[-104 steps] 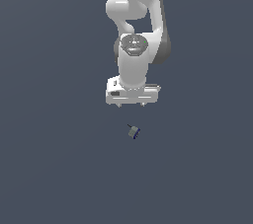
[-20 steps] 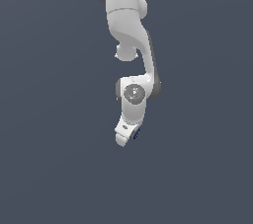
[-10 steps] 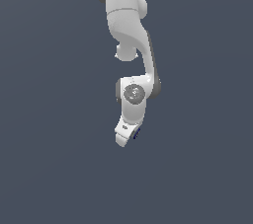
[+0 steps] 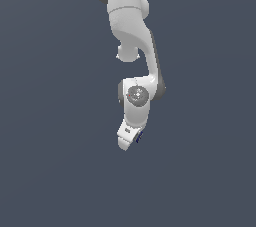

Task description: Pick up the object and move it to a goal position.

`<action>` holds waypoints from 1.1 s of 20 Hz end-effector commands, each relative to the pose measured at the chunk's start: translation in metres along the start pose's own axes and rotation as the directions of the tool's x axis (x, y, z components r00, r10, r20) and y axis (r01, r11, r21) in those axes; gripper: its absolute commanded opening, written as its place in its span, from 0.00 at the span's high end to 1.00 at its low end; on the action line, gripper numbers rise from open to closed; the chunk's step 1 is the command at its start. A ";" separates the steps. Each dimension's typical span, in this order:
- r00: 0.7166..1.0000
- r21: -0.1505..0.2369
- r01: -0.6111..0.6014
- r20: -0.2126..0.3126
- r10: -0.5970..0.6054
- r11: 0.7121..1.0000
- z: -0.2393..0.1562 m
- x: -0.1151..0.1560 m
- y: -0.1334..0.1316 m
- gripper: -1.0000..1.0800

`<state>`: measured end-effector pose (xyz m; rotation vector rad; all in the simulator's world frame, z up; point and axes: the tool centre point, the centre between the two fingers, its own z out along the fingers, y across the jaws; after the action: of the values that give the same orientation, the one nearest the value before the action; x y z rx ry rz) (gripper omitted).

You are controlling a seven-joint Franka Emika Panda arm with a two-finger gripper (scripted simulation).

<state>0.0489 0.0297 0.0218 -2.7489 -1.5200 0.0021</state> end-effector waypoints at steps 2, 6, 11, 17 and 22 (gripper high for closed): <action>1.000 -0.001 0.000 -0.001 0.000 1.000 -0.010 0.010 0.006 1.00; 1.000 0.000 0.000 -0.002 0.000 1.000 -0.025 0.025 0.015 1.00; 1.000 0.000 0.000 -0.002 0.000 1.000 -0.045 0.046 0.028 1.00; 1.000 0.000 0.000 -0.002 0.000 1.000 -0.061 0.064 0.039 1.00; 1.000 -0.001 0.000 -0.001 0.000 1.000 -0.068 0.072 0.044 1.00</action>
<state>0.1220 0.0659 0.0879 -2.7483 -1.5206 -0.0002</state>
